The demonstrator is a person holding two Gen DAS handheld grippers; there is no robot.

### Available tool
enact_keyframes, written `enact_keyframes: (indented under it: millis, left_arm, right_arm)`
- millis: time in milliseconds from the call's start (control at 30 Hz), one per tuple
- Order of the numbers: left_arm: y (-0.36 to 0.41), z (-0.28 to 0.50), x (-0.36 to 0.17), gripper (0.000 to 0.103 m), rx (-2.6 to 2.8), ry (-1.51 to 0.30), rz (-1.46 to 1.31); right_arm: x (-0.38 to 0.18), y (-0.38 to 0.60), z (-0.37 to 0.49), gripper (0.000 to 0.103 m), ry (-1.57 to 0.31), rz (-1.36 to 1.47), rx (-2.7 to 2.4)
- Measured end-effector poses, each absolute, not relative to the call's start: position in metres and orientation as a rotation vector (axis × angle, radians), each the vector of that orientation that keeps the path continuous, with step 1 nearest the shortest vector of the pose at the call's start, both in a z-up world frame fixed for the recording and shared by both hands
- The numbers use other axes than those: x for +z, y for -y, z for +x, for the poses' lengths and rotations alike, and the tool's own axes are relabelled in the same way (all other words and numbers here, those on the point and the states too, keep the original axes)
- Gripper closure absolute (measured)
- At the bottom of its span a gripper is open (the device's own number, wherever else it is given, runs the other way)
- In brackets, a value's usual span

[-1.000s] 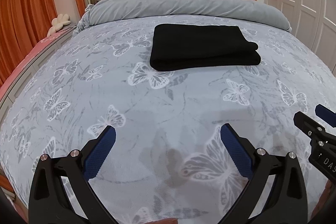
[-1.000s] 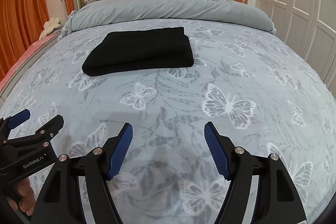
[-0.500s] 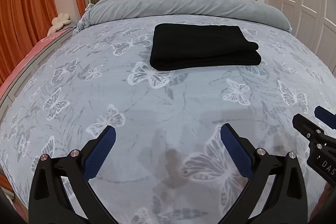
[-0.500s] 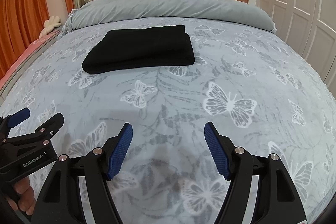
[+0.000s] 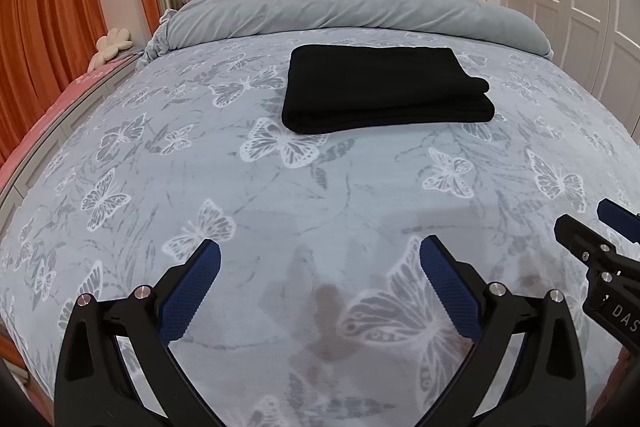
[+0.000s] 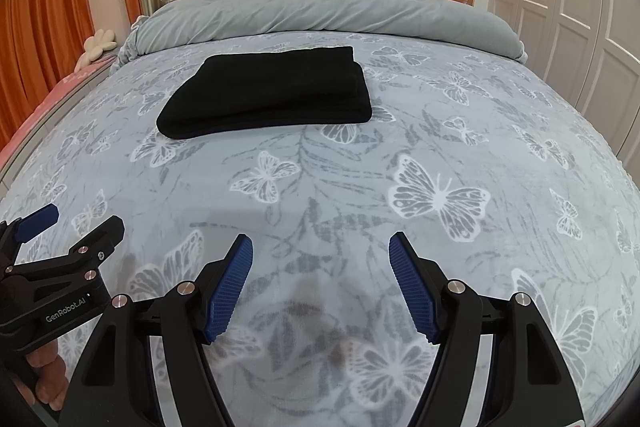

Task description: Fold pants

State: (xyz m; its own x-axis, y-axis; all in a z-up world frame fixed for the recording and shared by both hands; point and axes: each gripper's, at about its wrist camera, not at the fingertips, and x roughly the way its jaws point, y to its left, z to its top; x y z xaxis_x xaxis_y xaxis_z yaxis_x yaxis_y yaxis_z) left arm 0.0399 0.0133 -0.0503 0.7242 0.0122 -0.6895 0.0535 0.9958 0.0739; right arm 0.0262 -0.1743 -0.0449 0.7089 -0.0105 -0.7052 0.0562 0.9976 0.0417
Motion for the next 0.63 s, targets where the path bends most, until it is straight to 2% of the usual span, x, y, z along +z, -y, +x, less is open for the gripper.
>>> enact_keyframes:
  millis: [633]
  left_arm:
    - [-0.0122,0.0422,-0.0552,0.005,-0.035,-0.791,0.099]
  right_arm:
    - [-0.0467,0.1755,0.0262,0.033,-0.783,0.056,-0.034]
